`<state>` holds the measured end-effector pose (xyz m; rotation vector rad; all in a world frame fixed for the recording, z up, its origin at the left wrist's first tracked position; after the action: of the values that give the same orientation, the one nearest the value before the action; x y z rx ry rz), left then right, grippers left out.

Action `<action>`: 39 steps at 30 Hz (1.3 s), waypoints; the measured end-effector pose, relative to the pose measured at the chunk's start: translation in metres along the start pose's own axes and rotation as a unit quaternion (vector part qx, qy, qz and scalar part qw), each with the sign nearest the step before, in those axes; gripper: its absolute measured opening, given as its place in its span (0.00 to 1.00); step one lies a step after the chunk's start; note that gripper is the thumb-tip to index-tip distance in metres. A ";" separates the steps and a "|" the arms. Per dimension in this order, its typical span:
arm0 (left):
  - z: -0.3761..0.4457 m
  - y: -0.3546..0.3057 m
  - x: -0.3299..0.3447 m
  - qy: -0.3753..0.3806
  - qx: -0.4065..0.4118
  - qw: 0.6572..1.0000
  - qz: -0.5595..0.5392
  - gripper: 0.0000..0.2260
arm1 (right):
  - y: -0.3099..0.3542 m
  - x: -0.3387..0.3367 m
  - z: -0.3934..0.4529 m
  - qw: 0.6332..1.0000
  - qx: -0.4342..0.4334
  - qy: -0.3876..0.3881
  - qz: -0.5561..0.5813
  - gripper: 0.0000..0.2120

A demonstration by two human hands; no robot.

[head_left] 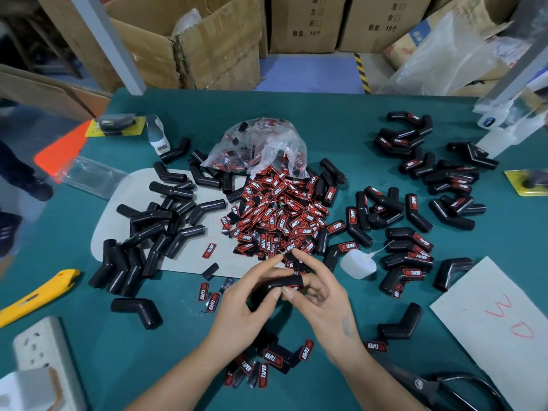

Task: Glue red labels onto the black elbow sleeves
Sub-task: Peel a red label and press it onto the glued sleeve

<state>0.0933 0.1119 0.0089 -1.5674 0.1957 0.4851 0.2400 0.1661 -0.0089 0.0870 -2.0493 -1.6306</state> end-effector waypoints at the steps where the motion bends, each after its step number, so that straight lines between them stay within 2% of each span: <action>1: 0.000 0.000 0.000 0.001 -0.008 1.000 -0.003 0.25 | 0.000 0.000 0.000 1.000 0.002 0.002 0.001 0.28; 16: 0.003 0.006 -0.002 0.006 -0.045 0.998 -0.040 0.22 | 0.005 0.000 0.000 0.999 0.018 0.038 -0.035 0.26; 28: 0.005 0.007 -0.001 0.007 -0.029 0.994 -0.108 0.19 | 0.004 0.000 0.001 0.997 0.023 0.046 -0.056 0.25; 32: 0.005 0.003 -0.006 -0.050 0.040 0.998 -0.025 0.09 | 0.008 -0.001 0.002 0.998 0.018 0.043 -0.052 0.24; 35: 0.004 -0.001 -0.007 -0.074 0.083 0.993 0.034 0.07 | 0.009 -0.002 0.001 0.998 0.027 0.037 -0.036 0.24; 39: 0.005 -0.001 -0.007 -0.091 0.094 0.990 0.043 0.05 | 0.003 -0.002 -0.001 0.998 0.046 0.041 -0.007 0.22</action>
<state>0.0868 0.1157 0.0122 -1.3256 0.1645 0.6562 0.2435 0.1667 -0.0065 0.1979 -2.0659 -1.5149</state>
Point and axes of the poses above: each hand's wrist, its own z-axis towards the middle knuckle, its own x-axis out of the palm, y = z × x, the point moved 6 cm from there along z, towards the middle knuckle, and after that the axes turned 11 degrees about z, right-handed, at the moved point
